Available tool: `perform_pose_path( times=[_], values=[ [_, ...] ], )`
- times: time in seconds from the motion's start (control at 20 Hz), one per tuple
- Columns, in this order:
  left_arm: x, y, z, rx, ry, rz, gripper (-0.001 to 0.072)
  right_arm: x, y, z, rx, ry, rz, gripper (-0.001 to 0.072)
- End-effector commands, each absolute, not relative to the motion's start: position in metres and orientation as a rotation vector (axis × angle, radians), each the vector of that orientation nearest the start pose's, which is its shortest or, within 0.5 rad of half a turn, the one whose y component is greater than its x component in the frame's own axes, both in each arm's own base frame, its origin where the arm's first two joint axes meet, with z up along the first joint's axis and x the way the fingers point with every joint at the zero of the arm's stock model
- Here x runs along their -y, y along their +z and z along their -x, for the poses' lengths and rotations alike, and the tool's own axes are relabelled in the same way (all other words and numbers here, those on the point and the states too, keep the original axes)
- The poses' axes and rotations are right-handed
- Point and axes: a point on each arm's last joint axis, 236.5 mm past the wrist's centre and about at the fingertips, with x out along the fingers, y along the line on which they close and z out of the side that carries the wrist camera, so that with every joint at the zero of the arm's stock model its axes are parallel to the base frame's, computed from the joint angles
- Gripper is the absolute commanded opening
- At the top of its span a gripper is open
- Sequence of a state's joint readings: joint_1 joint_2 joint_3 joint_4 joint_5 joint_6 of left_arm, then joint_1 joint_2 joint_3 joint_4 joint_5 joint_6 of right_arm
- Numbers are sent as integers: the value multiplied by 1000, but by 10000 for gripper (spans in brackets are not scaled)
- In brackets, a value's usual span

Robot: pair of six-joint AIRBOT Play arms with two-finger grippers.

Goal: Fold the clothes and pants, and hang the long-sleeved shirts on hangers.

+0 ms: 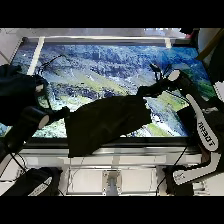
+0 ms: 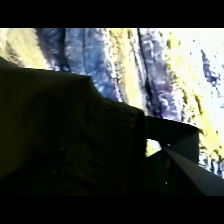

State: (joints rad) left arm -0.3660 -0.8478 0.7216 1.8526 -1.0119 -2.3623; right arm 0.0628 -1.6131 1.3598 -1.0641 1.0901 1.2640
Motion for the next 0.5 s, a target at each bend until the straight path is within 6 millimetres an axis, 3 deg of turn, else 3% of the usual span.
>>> perform_pose_path(
  times=[0.0,0.2,0.35,0.45],
  values=[
    [47,-10,-311,-960,306,462,695,-127,-39,-449,-1263,453,-199,677],
    [15,-31,-311,-1003,419,485,691,-132,-46,-442,-1298,473,-191,650],
    [15,-47,-312,-1069,373,476,673,-132,-46,-442,-1298,473,-191,650],
    [22,-60,-313,-1117,339,533,546,-133,-46,-440,-1308,480,-196,650]
  ],
)
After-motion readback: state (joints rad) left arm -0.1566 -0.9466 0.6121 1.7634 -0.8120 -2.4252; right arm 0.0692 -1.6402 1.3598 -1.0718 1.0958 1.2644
